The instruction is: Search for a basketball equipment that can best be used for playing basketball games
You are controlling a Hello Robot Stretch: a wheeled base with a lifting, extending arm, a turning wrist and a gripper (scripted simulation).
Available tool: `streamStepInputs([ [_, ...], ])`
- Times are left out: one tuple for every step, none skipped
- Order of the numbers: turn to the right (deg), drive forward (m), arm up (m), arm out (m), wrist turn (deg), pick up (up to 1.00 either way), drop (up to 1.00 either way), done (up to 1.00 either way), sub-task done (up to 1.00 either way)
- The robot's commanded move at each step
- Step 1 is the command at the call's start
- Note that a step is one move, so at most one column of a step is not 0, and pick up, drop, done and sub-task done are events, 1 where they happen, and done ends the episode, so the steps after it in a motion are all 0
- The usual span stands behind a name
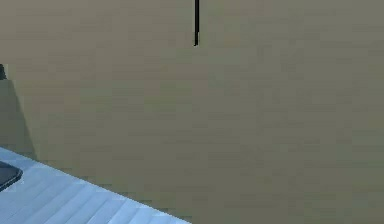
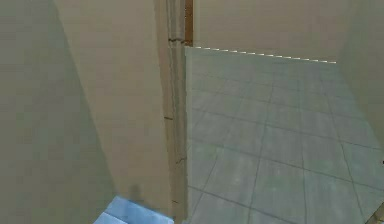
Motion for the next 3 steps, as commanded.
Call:
streamStepInputs([
  [-45.0, 0.00, 0.00, 0.00, 0.0, 0.00, 0.00, 0.00, 0.00],
  [-36.0, 0.00, 0.00, 0.00, 0.0, 0.00, 0.00, 0.00, 0.00],
  [0.0, 1.00, 0.00, 0.00, 0.0, 0.00, 0.00, 0.00, 0.00],
])
